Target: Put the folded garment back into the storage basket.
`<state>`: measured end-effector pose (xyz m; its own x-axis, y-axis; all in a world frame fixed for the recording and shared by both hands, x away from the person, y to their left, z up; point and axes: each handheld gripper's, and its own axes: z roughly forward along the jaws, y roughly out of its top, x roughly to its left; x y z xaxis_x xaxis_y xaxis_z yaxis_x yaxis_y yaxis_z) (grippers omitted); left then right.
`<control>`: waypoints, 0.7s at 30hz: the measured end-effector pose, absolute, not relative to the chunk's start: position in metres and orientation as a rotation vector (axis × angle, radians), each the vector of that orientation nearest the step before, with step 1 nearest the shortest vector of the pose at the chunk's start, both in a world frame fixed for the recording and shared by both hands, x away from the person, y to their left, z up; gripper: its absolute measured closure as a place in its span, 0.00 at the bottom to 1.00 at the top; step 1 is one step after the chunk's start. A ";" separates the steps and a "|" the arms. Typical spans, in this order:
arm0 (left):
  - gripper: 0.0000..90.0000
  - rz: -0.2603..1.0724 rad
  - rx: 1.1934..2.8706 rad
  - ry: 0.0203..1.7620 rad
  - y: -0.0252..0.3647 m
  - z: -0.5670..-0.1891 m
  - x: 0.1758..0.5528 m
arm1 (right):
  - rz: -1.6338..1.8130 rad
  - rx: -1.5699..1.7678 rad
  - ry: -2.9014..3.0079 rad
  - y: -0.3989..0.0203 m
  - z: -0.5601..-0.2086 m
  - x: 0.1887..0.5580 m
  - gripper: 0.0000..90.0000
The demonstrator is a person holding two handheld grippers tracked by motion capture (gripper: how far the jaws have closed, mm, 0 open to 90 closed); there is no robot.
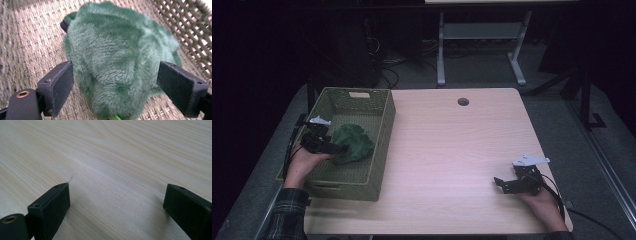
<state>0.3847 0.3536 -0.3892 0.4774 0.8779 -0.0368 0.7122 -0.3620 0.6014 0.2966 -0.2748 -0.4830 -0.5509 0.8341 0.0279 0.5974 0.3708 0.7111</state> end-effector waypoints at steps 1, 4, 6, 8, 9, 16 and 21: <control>0.15 0.396 2.172 1.304 0.353 -0.384 0.384 | 0.981 1.255 2.300 -0.275 -0.483 0.297 0.07; 0.15 0.402 2.170 1.295 0.352 -0.379 0.383 | 0.981 1.255 2.300 -0.275 -0.483 0.297 0.07; 0.15 0.404 2.163 1.286 0.350 -0.373 0.383 | 0.982 1.253 2.300 -0.275 -0.483 0.297 0.07; 0.15 0.403 2.152 1.278 0.347 -0.367 0.382 | 0.982 1.252 2.300 -0.275 -0.483 0.297 0.07; 0.15 0.404 2.149 1.269 0.345 -0.364 0.382 | 0.982 1.252 2.300 -0.275 -0.483 0.297 0.07; 0.15 0.408 2.130 1.207 0.324 -0.344 0.380 | 0.981 1.252 2.300 -0.275 -0.483 0.297 0.07; 0.15 0.390 2.117 1.161 0.304 -0.335 0.378 | 0.982 1.252 2.300 -0.275 -0.483 0.297 0.07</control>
